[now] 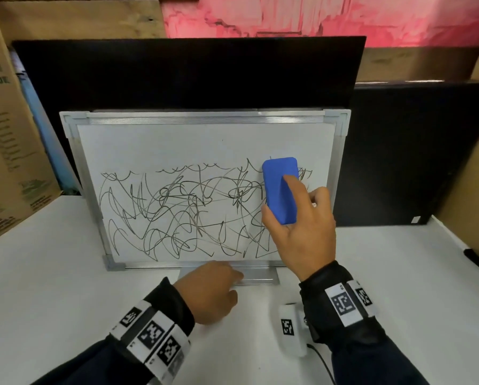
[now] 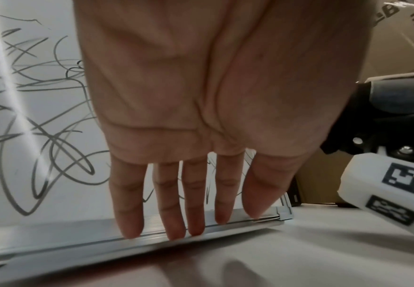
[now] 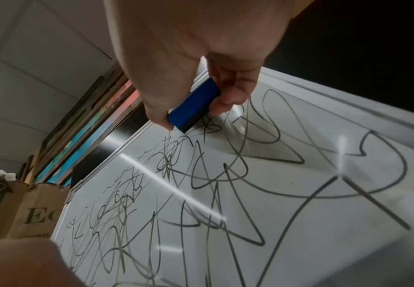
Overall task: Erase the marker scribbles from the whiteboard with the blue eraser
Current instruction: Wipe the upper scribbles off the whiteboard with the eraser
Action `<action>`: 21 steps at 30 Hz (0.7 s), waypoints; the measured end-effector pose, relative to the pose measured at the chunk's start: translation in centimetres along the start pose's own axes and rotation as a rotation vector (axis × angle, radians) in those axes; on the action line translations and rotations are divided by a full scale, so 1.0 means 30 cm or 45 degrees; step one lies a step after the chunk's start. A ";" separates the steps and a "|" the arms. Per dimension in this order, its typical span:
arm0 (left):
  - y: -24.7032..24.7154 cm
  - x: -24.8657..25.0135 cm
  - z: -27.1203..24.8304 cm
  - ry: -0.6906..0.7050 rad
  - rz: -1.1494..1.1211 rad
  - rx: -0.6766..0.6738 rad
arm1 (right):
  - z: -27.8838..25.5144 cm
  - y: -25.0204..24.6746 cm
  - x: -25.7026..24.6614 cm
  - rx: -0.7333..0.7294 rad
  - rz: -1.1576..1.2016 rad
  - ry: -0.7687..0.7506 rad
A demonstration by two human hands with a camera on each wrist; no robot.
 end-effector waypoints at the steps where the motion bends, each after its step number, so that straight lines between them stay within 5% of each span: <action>1: -0.001 -0.007 0.003 0.003 0.000 -0.008 | 0.003 0.001 0.000 0.009 0.015 -0.009; 21: -0.031 -0.016 0.004 0.112 -0.026 0.109 | -0.003 -0.003 -0.025 0.025 0.049 -0.064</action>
Point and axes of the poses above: each hand's wrist, its own z-axis towards the middle knuckle, its own y-axis out of the palm, x = y × z, the point moved 6 cm from there along z, towards the middle knuckle, and after that the axes turned 7 degrees about y, right-handed, at the moved point
